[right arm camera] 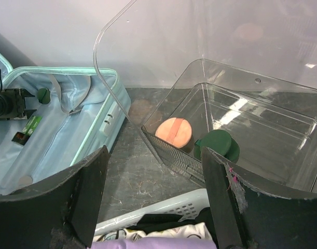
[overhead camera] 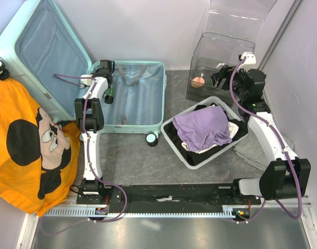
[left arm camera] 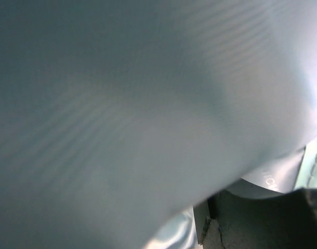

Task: Open, take out, and arrange the luggage
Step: Pick up the personal item from the luggage.

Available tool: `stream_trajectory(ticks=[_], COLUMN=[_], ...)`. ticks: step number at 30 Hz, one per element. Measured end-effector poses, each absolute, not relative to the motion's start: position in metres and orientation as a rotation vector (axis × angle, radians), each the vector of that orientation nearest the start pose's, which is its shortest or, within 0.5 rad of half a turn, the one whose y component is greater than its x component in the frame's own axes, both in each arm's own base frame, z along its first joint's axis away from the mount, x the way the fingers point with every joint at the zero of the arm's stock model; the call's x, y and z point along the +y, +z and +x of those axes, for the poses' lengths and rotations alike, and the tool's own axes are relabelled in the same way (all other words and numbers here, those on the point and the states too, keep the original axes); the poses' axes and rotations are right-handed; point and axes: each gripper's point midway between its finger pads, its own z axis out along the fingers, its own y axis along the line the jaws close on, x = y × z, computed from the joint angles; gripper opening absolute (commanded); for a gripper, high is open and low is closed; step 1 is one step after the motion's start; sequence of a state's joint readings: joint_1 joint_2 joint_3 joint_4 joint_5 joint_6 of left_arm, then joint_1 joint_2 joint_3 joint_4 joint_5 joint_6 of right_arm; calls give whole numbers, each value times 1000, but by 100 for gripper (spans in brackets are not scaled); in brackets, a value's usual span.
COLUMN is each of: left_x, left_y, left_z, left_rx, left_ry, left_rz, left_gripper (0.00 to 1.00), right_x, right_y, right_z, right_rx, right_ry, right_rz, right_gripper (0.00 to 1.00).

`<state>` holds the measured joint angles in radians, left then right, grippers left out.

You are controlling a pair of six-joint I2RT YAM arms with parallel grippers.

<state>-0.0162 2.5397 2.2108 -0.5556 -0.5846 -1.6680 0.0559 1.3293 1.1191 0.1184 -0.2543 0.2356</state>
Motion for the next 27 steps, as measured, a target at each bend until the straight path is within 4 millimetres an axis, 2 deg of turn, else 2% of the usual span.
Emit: stream_trajectory(ticks=[14,20,27], left_x=[61,60,55], left_y=[46,51,62], left_z=[651,665,683], left_rx=[1326,1292,1250], left_ry=[-68,-126,-232], left_rz=[-1816,-1803,-1785], left_gripper=[51,45,50], right_x=[78,79,79], right_y=[315,315,315], right_z=[442,442,442], right_rx=[1676,1676,1677], right_ry=[432,434,436], right_rz=[-44,-43,-43], right_gripper=[80,80,80])
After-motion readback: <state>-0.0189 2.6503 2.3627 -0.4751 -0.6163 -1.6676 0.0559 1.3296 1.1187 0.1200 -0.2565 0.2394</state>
